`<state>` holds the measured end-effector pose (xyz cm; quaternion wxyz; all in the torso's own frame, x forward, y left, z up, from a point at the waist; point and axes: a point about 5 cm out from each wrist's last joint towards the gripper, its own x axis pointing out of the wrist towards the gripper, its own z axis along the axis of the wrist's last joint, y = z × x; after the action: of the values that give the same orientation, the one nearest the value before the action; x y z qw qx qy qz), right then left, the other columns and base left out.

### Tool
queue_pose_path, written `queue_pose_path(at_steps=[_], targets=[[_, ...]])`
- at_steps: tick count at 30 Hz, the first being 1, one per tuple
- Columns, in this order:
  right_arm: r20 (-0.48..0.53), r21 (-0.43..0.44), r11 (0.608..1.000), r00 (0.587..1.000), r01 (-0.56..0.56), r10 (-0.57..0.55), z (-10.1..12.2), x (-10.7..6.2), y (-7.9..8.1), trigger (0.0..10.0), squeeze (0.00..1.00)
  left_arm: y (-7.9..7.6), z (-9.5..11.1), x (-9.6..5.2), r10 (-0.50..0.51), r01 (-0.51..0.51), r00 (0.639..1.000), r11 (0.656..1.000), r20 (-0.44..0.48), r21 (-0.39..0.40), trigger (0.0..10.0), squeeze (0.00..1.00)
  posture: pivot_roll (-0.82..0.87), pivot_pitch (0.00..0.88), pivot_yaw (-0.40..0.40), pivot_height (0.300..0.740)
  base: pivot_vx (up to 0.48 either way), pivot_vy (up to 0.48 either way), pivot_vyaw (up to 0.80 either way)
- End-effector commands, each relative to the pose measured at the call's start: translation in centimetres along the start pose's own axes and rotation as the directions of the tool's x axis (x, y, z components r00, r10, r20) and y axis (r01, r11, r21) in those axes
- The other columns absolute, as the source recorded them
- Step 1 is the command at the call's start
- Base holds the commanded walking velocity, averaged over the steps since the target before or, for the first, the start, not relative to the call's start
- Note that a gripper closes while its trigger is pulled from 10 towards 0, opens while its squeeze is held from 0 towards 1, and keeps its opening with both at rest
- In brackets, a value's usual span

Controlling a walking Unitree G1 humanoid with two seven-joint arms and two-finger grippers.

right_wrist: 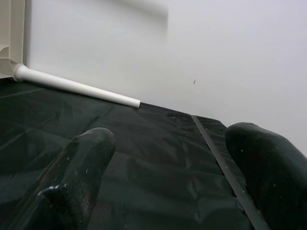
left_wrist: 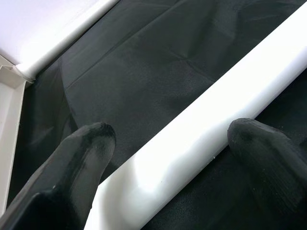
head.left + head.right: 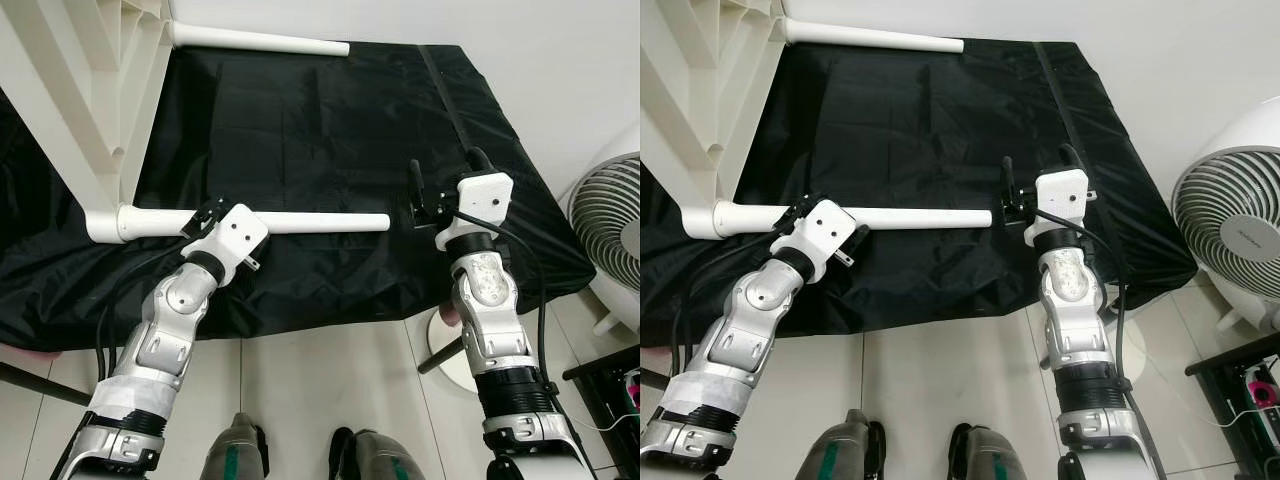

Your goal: Building children table

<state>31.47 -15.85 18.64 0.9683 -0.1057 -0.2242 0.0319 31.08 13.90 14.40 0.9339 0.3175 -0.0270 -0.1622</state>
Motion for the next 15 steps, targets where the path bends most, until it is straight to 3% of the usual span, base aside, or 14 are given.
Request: queue_pose_path(at_steps=[1, 6, 15], targets=[[-0.017, -0.007, 1.0, 1.0, 0.02, -0.02, -0.3, -0.3, 0.0, 10.0, 0.0, 0.4, 0.1, -0.2, 0.137, -0.137, 0.99, 0.991, 0.012, 0.004, 10.0, 0.0, 0.13, 0.091, -0.013, 0.74, 0.0, 0.0, 0.0], [-0.012, -0.013, 0.995, 0.995, 0.099, -0.099, -0.3, 0.2, -0.9, 10.0, 0.0, 0.4, 0.0, 0.0, 0.178, -0.178, 0.984, 0.984, 0.007, 0.023, 10.0, 0.0, 0.14, 0.086, -0.024, 0.74, 0.0, 0.0, 0.0], [-0.009, 0.018, 0.991, 0.991, 0.134, -0.134, -0.1, 0.6, -1.3, 10.0, 0.0, 1.3, 0.7, 1.0, 0.256, -0.256, 0.967, 0.965, 0.021, 0.047, 10.0, 0.0, 0.15, 0.094, -0.027, 0.74, 0.0, 0.0, 0.0]])
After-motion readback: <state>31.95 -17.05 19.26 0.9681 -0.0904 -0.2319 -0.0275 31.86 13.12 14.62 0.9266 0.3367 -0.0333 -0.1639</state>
